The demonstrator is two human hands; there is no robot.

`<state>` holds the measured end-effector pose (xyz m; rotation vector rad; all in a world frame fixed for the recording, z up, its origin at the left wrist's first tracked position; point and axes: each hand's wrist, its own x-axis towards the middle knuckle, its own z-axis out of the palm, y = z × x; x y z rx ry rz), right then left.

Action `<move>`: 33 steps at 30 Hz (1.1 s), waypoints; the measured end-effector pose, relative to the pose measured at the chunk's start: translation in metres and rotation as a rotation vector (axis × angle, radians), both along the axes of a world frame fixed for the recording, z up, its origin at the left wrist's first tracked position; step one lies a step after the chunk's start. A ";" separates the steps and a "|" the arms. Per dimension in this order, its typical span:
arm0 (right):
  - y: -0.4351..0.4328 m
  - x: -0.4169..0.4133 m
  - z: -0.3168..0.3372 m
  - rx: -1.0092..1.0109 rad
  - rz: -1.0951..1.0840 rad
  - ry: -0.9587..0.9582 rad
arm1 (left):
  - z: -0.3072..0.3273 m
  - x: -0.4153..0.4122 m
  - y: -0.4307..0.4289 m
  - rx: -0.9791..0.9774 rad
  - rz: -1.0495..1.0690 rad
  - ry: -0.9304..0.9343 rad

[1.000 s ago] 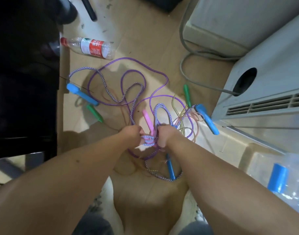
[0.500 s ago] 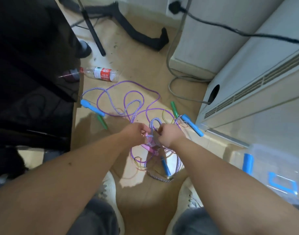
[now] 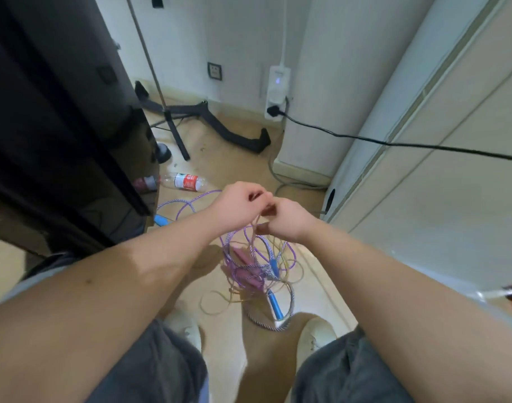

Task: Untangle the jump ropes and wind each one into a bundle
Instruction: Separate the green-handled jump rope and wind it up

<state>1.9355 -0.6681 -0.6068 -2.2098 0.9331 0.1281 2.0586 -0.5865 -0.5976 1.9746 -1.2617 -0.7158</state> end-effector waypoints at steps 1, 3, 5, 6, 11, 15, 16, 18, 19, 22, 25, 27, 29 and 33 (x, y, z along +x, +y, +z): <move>0.003 -0.003 0.008 0.012 0.006 0.013 | 0.013 -0.003 0.002 -0.029 0.005 0.002; 0.011 -0.010 0.024 0.011 0.001 0.047 | 0.035 -0.009 0.007 -0.085 0.027 0.010; 0.019 -0.016 0.037 0.003 -0.019 0.049 | 0.054 -0.014 0.012 -0.126 0.025 0.015; 0.021 -0.018 0.043 -0.009 -0.028 0.047 | 0.062 -0.017 0.015 -0.140 0.018 0.002; 0.026 -0.027 0.085 -0.010 -0.038 -0.011 | 0.088 -0.024 0.028 -0.025 -0.145 -0.136; 0.022 -0.035 0.111 0.043 0.011 0.041 | 0.083 -0.024 0.026 0.060 -0.099 -0.036; 0.019 -0.037 0.116 0.012 0.022 0.051 | 0.081 -0.024 0.025 0.061 -0.073 -0.014; 0.011 -0.038 0.121 -0.088 0.018 0.026 | 0.076 -0.022 0.023 0.095 -0.037 0.053; 0.007 -0.037 0.123 -0.136 0.015 -0.003 | 0.073 -0.020 0.023 0.127 -0.035 0.095; -0.006 -0.033 0.127 -0.181 0.053 -0.061 | 0.064 -0.019 0.024 0.225 -0.143 0.069; -0.013 -0.027 0.130 -0.091 0.085 -0.118 | 0.065 -0.020 0.018 0.212 -0.223 -0.058; -0.018 -0.023 0.132 -0.071 0.040 -0.168 | 0.067 -0.017 0.010 0.138 -0.166 -0.100; -0.025 -0.021 0.135 -0.111 -0.036 -0.186 | 0.068 -0.010 0.002 0.096 -0.099 -0.055; -0.042 -0.017 0.134 -0.366 -0.103 -0.094 | 0.067 0.003 -0.010 0.104 -0.122 0.060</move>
